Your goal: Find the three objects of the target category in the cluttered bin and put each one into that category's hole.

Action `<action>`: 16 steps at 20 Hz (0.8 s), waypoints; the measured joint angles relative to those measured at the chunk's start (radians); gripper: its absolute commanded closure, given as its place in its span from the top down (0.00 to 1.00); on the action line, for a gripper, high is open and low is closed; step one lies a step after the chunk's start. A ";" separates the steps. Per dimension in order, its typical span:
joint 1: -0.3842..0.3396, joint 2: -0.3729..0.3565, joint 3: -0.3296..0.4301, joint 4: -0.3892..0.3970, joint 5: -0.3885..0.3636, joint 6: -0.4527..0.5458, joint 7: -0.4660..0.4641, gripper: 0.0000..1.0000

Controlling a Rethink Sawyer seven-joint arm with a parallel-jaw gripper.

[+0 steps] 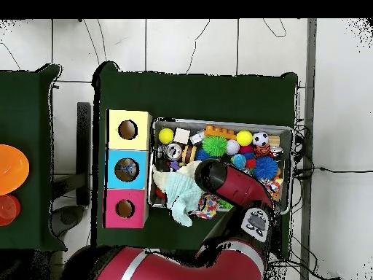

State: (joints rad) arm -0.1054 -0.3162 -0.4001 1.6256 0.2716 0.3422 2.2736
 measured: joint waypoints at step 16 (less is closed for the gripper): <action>0.033 0.017 -0.022 0.002 0.005 -0.043 0.000 0.00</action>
State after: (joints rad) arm -0.0723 -0.2987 -0.4225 1.6272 0.2761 0.2993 2.2736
